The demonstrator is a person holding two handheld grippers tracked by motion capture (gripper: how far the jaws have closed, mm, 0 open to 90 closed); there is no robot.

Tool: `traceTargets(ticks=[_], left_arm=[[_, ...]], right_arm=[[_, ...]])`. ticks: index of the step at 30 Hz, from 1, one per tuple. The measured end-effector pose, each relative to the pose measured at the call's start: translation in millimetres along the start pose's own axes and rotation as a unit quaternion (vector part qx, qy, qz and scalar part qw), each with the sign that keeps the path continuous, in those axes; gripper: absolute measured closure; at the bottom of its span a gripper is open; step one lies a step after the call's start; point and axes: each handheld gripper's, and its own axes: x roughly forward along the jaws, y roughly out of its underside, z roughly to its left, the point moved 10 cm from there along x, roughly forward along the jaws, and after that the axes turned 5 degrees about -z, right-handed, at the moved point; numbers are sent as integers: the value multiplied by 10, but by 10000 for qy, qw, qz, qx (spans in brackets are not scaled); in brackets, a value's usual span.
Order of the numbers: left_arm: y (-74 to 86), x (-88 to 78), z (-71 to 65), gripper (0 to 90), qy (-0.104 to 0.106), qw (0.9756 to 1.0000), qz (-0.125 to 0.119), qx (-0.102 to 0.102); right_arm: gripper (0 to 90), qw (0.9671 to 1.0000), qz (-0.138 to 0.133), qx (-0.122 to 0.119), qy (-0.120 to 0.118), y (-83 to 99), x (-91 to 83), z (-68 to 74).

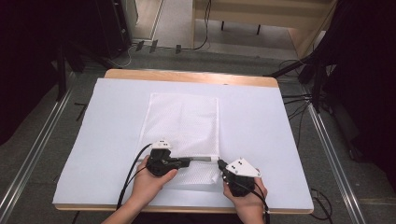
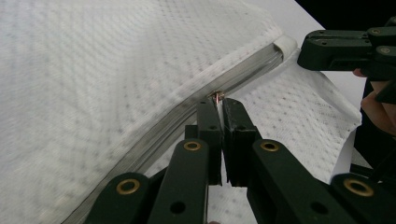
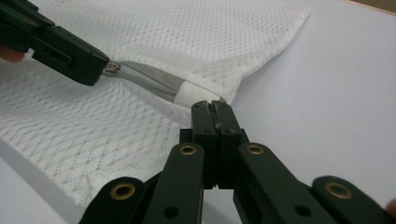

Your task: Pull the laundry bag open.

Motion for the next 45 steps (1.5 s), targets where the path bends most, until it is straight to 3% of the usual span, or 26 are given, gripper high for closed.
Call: traceTargets(ticks=[5, 17, 19, 30, 45], left_arm=[[11, -92, 77, 880, -68, 10000, -46, -55], [35, -327, 227, 879, -318, 9994, -96, 29], [45, -370, 267, 880, -428, 9990, -108, 58], [83, -636, 474, 879, -606, 9980, -197, -60], [178, -963, 698, 879, -878, 9959, -230, -59]], right_arm=[[900, 10000, -5, 8, 44, 6, 0, -35], [900, 10000, 25, 0, 88, 21, -4, -73], [900, 9999, 21, -21, 125, 21, -4, -90], [900, 9997, 33, 50, 220, 43, -28, -218], [900, 9996, 61, 32, 278, 54, -12, -244]])
